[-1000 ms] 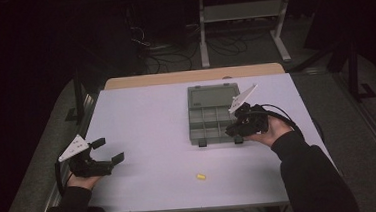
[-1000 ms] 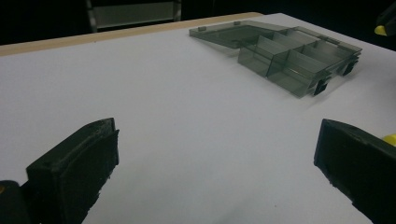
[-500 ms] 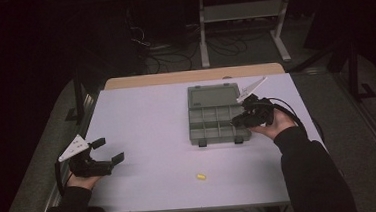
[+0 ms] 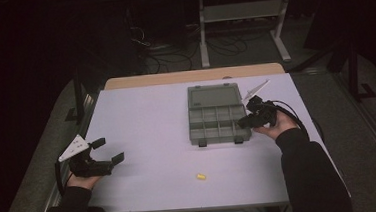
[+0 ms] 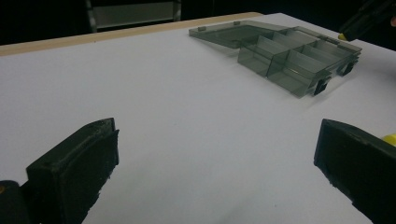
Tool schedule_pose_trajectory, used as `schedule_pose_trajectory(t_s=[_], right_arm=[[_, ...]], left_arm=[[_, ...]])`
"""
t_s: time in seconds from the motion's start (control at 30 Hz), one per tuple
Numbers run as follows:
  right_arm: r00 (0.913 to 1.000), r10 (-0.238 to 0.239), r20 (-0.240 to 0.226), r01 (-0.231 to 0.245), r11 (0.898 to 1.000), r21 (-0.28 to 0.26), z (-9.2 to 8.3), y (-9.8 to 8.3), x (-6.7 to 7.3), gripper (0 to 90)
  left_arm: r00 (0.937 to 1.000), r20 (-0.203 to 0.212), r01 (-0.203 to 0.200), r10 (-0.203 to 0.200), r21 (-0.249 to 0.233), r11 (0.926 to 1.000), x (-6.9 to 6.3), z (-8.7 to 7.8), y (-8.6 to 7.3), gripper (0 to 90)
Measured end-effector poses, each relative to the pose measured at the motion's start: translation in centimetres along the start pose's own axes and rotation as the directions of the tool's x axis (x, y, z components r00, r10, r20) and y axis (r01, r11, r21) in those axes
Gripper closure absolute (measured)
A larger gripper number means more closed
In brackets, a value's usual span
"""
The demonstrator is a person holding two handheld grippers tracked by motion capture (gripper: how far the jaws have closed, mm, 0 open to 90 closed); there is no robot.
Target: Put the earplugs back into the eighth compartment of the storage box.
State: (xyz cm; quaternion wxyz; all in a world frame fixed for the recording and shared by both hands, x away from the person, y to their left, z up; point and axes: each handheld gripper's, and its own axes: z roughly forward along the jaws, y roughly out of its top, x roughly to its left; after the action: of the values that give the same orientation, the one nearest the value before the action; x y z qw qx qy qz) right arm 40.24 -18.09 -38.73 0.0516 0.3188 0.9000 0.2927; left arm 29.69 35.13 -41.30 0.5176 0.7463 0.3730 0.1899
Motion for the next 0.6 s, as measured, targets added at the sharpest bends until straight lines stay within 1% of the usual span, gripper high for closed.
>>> schedule_pose_trajectory(t_s=[0.23, 0.27, 0.3, 0.37, 0.4, 0.43, 0.47, 0.5, 0.53, 0.57, 0.6], right_arm=[[0.9997, 0.024, 0.001, -0.024, 1.0, -0.012, 0.4, -0.5, -0.4, 78.0], [0.9993, 0.038, 0.0, -0.038, 0.999, -0.01, 0.4, -0.5, -0.5, 73.8], [0.999, 0.044, 0.003, -0.044, 0.999, -0.012, 0.4, -0.5, -0.6, 71.6], [0.9989, 0.047, 0.004, -0.047, 0.999, -0.02, 0.3, -0.5, -0.6, 70.7], [0.9987, 0.05, 0.006, -0.05, 0.998, -0.032, 0.0, -0.6, -0.6, 66.8], [0.9984, 0.055, 0.008, -0.055, 0.998, -0.034, -0.2, -0.6, -0.5, 64.7], [0.9984, 0.055, 0.008, -0.055, 0.998, -0.034, -0.2, -0.6, -0.5, 64.7], [0.9984, 0.056, 0.012, -0.055, 0.997, -0.049, -0.4, -0.6, -0.4, 58.6], [0.9984, 0.056, 0.012, -0.055, 0.997, -0.049, -0.4, -0.6, -0.4, 58.6], [0.9983, 0.056, 0.015, -0.055, 0.997, -0.062, -0.7, -0.5, -0.2, 54.0], [0.9982, 0.057, 0.018, -0.056, 0.996, -0.065, -0.9, -0.5, 0.0, 51.7]], left_arm=[[1.0, -0.001, 0.0, 0.0, 0.0, 1.0, 0.0, 0.0, 0.0, 0.0], [1.0, 0.0, 0.0, 0.0, -0.001, 1.0, 0.0, 0.0, 0.0, 0.0], [1.0, 0.001, 0.001, -0.001, -0.001, 1.0, 0.0, 0.0, 0.0, 0.0], [1.0, 0.001, 0.001, -0.001, -0.001, 1.0, 0.0, 0.0, 0.0, 0.0], [1.0, 0.001, 0.0, 0.0, -0.001, 1.0, 0.0, 0.0, 0.0, 0.0], [1.0, 0.001, 0.0, 0.0, -0.001, 1.0, 0.0, 0.0, 0.0, 0.0], [1.0, 0.001, 0.0, 0.0, -0.001, 1.0, 0.0, 0.0, 0.0, 0.0], [1.0, 0.0, -0.001, 0.001, -0.001, 1.0, 0.0, 0.0, 0.0, 0.0], [1.0, 0.0, 0.0, 0.0, -0.001, 1.0, 0.0, 0.0, 0.0, 0.0], [1.0, 0.0, 0.0, 0.0, 0.0, 1.0, 0.0, 0.0, 0.0, 0.0], [1.0, 0.0, -0.001, 0.001, 0.001, 1.0, 0.0, 0.0, 0.0, 0.0]])
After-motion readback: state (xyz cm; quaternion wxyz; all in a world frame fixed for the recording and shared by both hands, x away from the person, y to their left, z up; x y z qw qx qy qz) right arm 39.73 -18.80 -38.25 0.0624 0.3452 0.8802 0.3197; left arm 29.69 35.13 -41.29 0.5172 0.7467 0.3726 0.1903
